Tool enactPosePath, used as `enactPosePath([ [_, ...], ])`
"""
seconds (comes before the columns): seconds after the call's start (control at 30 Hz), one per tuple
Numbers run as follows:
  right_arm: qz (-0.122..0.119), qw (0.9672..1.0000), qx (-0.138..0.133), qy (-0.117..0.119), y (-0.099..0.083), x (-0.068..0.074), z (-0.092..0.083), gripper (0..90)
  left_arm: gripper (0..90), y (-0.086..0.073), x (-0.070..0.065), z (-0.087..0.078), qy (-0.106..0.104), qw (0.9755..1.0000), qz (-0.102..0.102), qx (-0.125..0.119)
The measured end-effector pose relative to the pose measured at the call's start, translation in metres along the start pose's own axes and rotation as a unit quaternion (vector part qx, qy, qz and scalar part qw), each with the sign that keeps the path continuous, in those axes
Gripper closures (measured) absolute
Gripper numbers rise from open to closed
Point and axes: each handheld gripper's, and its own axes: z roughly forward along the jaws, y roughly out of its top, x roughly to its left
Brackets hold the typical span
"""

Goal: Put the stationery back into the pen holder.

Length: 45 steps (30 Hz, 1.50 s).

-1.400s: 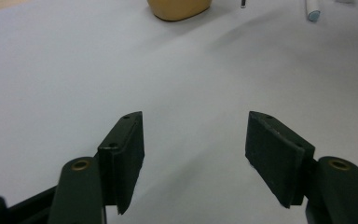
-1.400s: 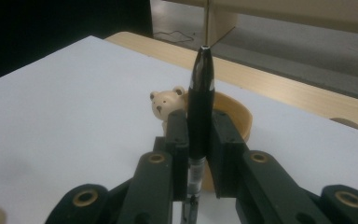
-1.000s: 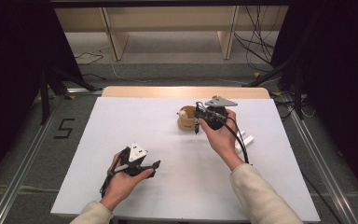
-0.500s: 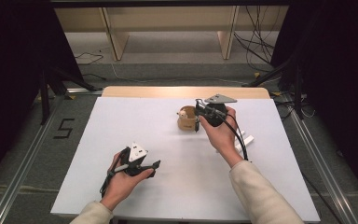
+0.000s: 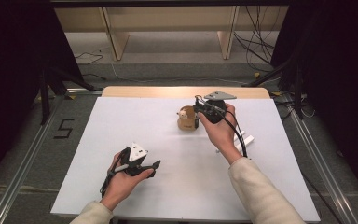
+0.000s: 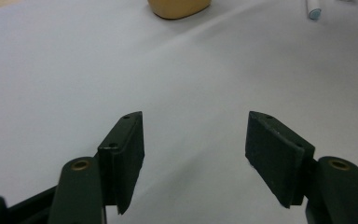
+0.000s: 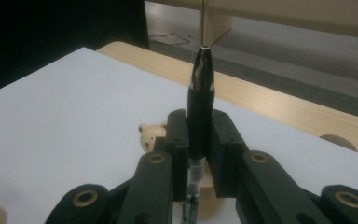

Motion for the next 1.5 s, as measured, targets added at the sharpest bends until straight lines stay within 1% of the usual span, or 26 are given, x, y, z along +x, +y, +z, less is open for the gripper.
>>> enactPosePath([
  [0.3,0.001,1.0000,-0.003,-0.002,0.005,-0.001,-0.001,79.6,37.2,0.000,-0.001,0.000,-0.001,1.0000,-0.003,-0.001],
  [0.63,0.000,1.0000,-0.004,0.000,0.011,0.000,0.000,79.7,37.2,0.000,0.000,0.000,-0.001,1.0000,0.001,0.000],
  [0.67,-0.001,1.0000,-0.005,-0.001,0.012,0.000,0.000,79.7,37.2,0.000,-0.001,0.000,-0.001,1.0000,-0.002,-0.001],
  [0.97,0.003,1.0000,-0.004,-0.002,0.015,-0.001,0.001,79.7,37.2,0.000,-0.001,0.000,-0.002,1.0000,0.000,0.001],
  [1.33,0.002,0.9999,-0.012,-0.003,0.024,0.000,0.003,79.7,37.2,0.000,-0.001,0.001,-0.002,1.0000,-0.004,-0.003],
  [1.5,0.004,0.9999,-0.013,-0.002,0.026,-0.001,0.002,79.7,37.2,0.000,-0.001,0.001,-0.002,1.0000,0.000,0.001],
])
